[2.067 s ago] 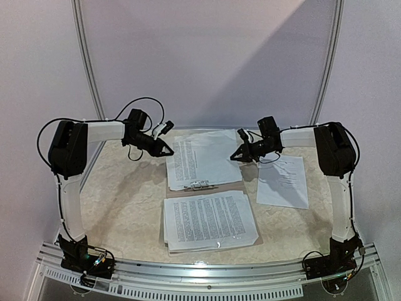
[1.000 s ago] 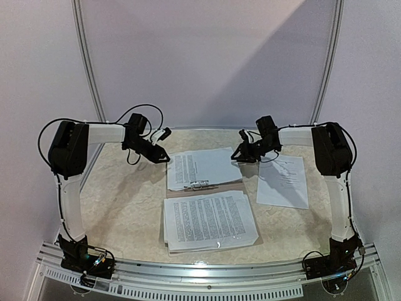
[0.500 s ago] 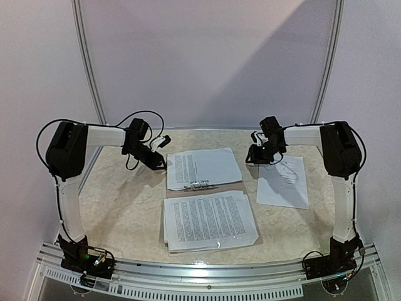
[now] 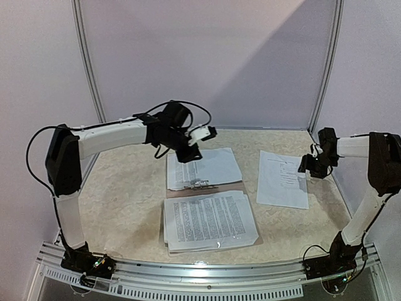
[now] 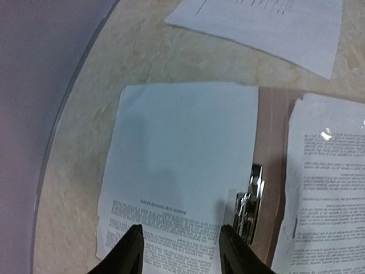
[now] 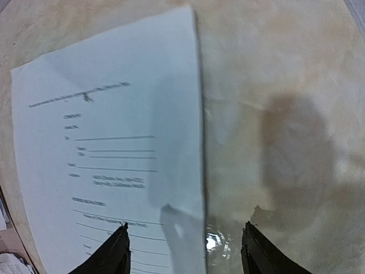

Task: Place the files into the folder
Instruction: Pick up the file from the corner of the board.

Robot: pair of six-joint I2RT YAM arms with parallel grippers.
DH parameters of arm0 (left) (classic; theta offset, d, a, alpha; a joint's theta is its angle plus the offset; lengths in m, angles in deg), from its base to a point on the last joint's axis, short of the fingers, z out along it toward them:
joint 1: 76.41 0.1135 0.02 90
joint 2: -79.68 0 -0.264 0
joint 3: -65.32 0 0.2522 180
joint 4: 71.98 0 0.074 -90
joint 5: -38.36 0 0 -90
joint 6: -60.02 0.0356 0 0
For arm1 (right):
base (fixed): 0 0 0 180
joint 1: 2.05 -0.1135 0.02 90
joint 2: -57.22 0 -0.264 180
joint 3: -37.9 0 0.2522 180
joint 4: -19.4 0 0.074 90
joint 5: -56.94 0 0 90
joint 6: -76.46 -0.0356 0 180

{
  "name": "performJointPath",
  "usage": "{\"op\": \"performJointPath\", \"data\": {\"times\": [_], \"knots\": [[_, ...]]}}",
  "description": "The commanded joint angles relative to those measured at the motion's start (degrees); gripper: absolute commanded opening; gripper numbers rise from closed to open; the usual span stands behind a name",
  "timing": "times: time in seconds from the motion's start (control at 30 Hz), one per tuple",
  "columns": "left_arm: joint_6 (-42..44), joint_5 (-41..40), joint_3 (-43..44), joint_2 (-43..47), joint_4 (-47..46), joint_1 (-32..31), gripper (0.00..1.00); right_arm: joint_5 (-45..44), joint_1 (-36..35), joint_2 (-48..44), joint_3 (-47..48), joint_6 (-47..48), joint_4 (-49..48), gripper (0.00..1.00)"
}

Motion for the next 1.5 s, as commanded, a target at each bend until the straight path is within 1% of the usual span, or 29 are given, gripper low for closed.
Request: {"op": "performJointPath", "data": {"times": [0.0,0.1,0.23,0.3,0.4,0.6,0.73,0.9,1.03,1.23,1.3,1.33,1.47], "knots": [[4.1,-7.4,11.2,-7.6,2.3,-7.5,0.47,11.3,5.5,0.5,-3.5,-1.4,-6.4,0.68],[5.9,-10.1,19.7,-14.5,3.1,-12.4,0.48,11.3,7.4,3.1,-3.3,-1.4,-6.6,0.68],[9.8,-16.6,30.7,-25.3,4.4,-18.0,0.48,17.4,9.0,5.7,-4.4,-1.5,-9.2,0.66],[11.8,-19.4,33.4,-28.9,2.0,-20.3,0.49,19.0,9.3,6.1,-5.2,-1.9,-10.5,0.65],[16.3,-24.1,32.4,-31.9,-7.2,-23.0,0.51,22.3,10.6,6.6,-5.9,-2.8,-12.0,0.65],[20.8,-26.5,32.4,-37.2,-17.6,-24.5,0.55,27.3,12.3,7.4,-7.6,-4.3,-13.9,0.63],[22.0,-27.0,31.9,-39.7,-19.5,-24.6,0.55,29.7,12.3,8.8,-7.6,-4.0,-13.6,0.62],[22.3,-26.1,28.6,-40.1,-20.7,-24.5,0.55,32.9,12.3,10.3,-7.9,-3.8,-14.1,0.61],[21.6,-25.6,28.0,-40.9,-20.4,-24.6,0.55,37.9,12.3,10.9,-9.3,-5.7,-17.6,0.59],[22.6,-25.9,28.2,-42.1,-21.1,-24.7,0.55,44.1,12.3,8.8,-12.4,-8.3,-23.5,0.57],[22.7,-26.0,28.1,-42.1,-21.1,-24.8,0.55,46.6,12.3,8.2,-13.7,-9.9,-27.2,0.53],[22.7,-26.1,28.1,-42.0,-21.1,-24.8,0.55,48.5,12.2,8.1,-14.4,-10.9,-28.7,0.48],[22.4,-26.5,28.0,-42.0,-21.3,-24.8,0.55,48.7,11.8,7.4,-15.0,-10.7,-28.3,0.07]]}}
